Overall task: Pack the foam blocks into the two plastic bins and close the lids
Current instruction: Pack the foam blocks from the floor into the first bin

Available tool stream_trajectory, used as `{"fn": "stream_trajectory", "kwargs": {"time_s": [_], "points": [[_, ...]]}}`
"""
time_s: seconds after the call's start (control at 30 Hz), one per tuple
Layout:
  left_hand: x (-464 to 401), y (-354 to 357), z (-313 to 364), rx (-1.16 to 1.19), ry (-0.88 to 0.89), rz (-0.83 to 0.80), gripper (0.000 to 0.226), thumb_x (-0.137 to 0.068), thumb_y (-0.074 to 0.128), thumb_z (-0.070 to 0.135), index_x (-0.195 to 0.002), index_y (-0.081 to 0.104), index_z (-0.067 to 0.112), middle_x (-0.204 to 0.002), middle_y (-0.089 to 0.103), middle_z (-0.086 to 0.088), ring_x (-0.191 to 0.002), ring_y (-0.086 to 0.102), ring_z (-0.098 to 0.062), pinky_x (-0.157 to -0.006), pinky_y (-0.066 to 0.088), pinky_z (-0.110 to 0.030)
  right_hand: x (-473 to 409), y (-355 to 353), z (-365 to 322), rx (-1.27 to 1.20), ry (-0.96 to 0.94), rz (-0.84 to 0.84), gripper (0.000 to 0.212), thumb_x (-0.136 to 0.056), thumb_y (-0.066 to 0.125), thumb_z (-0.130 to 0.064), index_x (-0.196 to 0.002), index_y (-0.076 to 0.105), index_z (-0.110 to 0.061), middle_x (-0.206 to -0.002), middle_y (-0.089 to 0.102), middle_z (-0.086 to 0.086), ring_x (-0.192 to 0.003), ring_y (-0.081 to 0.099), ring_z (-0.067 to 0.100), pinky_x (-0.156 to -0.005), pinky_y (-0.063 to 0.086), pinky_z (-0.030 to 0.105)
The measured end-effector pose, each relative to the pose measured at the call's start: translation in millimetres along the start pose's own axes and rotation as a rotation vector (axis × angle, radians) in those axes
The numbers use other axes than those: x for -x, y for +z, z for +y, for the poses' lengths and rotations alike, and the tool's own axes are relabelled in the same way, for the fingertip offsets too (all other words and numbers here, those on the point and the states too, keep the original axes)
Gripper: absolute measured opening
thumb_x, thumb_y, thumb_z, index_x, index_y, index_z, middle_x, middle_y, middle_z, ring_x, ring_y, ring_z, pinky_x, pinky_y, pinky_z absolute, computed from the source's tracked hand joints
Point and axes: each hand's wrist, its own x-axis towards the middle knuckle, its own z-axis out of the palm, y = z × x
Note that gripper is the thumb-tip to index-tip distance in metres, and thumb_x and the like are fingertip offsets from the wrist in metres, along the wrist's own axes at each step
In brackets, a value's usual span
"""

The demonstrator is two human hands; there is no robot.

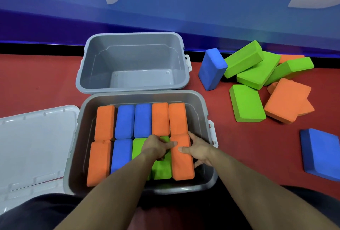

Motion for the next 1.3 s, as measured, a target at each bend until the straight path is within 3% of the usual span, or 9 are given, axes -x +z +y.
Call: {"fn": "stream_trajectory", "kwargs": {"time_s": [0.4, 0.57, 0.67, 0.73, 0.8, 0.87, 0.93, 1.07, 1.3], "points": [[-16.5, 20.9, -12.7, -0.197, 0.015, 0.312, 0.051, -0.066, 0.082, 0.064, -0.075, 0.055, 0.022, -0.078, 0.066, 0.004, -0.078, 0.065, -0.025, -0.063, 0.041, -0.031, -35.3, 6.2, 21.8, -0.038, -0.013, 0.072, 0.098, -0.088, 0.079, -0.032, -0.151, 0.011, -0.064, -0.134, 0.058, -0.001, -0.114, 0.064, 0.024, -0.083, 0.058, 0.062], [-19.6, 22.5, -15.7, -0.222, 0.03, 0.327, 0.051, -0.068, 0.081, 0.065, -0.076, 0.056, 0.021, -0.076, 0.065, 0.004, -0.076, 0.064, -0.023, -0.062, 0.041, -0.031, -38.0, 5.8, 24.2, -0.069, -0.008, 0.084, 0.094, -0.09, 0.077, -0.029, -0.151, 0.014, -0.062, -0.108, 0.052, -0.015, -0.111, 0.059, 0.021, -0.085, 0.058, 0.058], [-17.0, 17.4, -20.1, -0.275, 0.102, 0.255, 0.047, -0.074, 0.074, 0.068, -0.083, 0.06, 0.024, -0.08, 0.067, 0.004, -0.079, 0.065, -0.021, -0.064, 0.046, -0.032, -38.6, 6.5, 22.5, -0.033, -0.015, 0.061, 0.097, -0.089, 0.077, -0.034, -0.15, 0.009, -0.064, -0.125, 0.059, -0.007, -0.116, 0.062, 0.022, -0.084, 0.059, 0.054], [-16.0, 1.7, -28.7, -0.255, 0.191, 0.238, 0.04, -0.081, 0.07, 0.065, -0.082, 0.061, 0.026, -0.078, 0.067, 0.006, -0.078, 0.065, -0.018, -0.067, 0.051, -0.033, -40.7, 7.2, 20.2, -0.011, -0.069, 0.082, 0.096, -0.088, 0.078, -0.027, -0.154, 0.014, -0.055, -0.129, 0.062, -0.005, -0.112, 0.064, 0.018, -0.08, 0.059, 0.042], [-18.6, -26.6, -46.4, -0.257, 0.386, 0.434, 0.035, -0.087, 0.067, 0.058, -0.09, 0.064, 0.024, -0.086, 0.065, 0.003, -0.085, 0.062, -0.02, -0.076, 0.053, -0.036, -41.9, 10.1, 18.1, 0.019, -0.163, 0.145, 0.098, -0.086, 0.079, -0.016, -0.159, 0.018, -0.037, -0.13, 0.062, -0.005, -0.112, 0.062, 0.013, -0.091, 0.056, 0.036], [-25.7, -58.3, -70.1, -0.358, 0.542, 0.697, 0.042, -0.092, 0.059, 0.053, -0.108, 0.065, 0.014, -0.105, 0.062, -0.01, -0.1, 0.058, -0.032, -0.089, 0.048, -0.043, -43.1, 14.8, 16.4, 0.074, -0.209, 0.224, 0.109, -0.082, 0.082, -0.025, -0.162, 0.007, -0.026, -0.152, 0.047, 0.001, -0.133, 0.05, 0.017, -0.112, 0.043, 0.039], [-35.2, -88.6, -94.0, -0.469, 0.475, 0.802, 0.059, -0.096, 0.052, 0.049, -0.134, 0.054, 0.004, -0.136, 0.051, -0.025, -0.125, 0.048, -0.044, -0.107, 0.037, -0.05, -43.0, 21.3, 11.6, 0.17, -0.19, 0.275, 0.119, -0.083, 0.08, -0.044, -0.161, -0.008, -0.023, -0.169, 0.009, 0.006, -0.154, 0.019, 0.022, -0.124, 0.022, 0.041], [-44.2, -117.3, -135.4, -0.614, 0.182, 0.59, 0.086, -0.098, 0.019, 0.068, -0.162, 0.004, 0.012, -0.168, -0.004, -0.021, -0.154, 0.0, -0.04, -0.124, 0.009, -0.055, -40.3, 38.3, 2.8, 0.409, -0.199, 0.324, 0.111, -0.088, 0.064, -0.063, -0.155, -0.022, -0.043, -0.163, -0.034, 0.001, -0.154, -0.018, 0.03, -0.125, 0.006, 0.056], [-46.3, -98.8, -147.5, -0.769, 0.264, 0.503, 0.085, -0.088, 0.001, 0.076, -0.159, -0.016, 0.032, -0.168, -0.02, -0.006, -0.155, -0.017, -0.024, -0.125, -0.005, -0.047, -51.9, 67.1, -6.9, 0.844, -0.328, 0.348, 0.087, -0.089, 0.039, -0.08, -0.15, -0.019, -0.057, -0.15, -0.053, -0.001, -0.141, -0.046, 0.033, -0.115, -0.016, 0.066]]}}
